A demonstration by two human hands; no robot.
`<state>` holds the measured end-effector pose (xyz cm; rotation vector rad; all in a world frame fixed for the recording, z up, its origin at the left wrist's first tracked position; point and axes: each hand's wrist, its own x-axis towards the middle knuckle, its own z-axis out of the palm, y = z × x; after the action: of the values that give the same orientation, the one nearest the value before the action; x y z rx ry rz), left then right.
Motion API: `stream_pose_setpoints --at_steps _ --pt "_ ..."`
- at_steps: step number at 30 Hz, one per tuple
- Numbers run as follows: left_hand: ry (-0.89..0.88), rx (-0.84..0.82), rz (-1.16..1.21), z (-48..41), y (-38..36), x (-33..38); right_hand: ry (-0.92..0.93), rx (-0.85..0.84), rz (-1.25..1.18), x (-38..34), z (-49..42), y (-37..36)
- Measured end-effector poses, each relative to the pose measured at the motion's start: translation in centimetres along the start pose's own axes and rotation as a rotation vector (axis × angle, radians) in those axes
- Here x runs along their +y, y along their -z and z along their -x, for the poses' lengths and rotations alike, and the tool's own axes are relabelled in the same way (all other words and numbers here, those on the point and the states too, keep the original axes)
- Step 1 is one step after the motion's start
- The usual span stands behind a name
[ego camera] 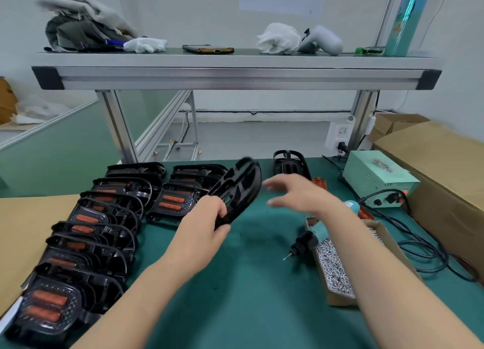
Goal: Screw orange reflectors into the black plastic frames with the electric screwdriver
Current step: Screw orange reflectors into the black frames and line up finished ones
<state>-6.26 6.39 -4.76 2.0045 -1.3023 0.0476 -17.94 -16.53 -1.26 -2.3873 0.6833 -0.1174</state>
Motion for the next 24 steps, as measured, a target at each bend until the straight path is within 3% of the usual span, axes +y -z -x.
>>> stream_pose_setpoints --at_steps 3,8,16,24 --pt "-0.103 -0.087 -0.182 2.2 -0.1 -0.9 -0.274 0.208 0.246 4.1 -2.4 1.8" --pt "-0.196 -0.207 -0.333 5.1 -0.8 -0.9 -0.525 0.189 0.485 9.3 -4.0 2.5" --pt "-0.149 -0.242 -0.326 7.2 -1.4 -1.5 -0.457 0.020 0.696 10.2 -4.8 2.4" --pt "-0.085 -0.245 -0.200 8.9 -1.4 -1.4 -0.401 0.041 0.600 8.6 -2.6 2.6"
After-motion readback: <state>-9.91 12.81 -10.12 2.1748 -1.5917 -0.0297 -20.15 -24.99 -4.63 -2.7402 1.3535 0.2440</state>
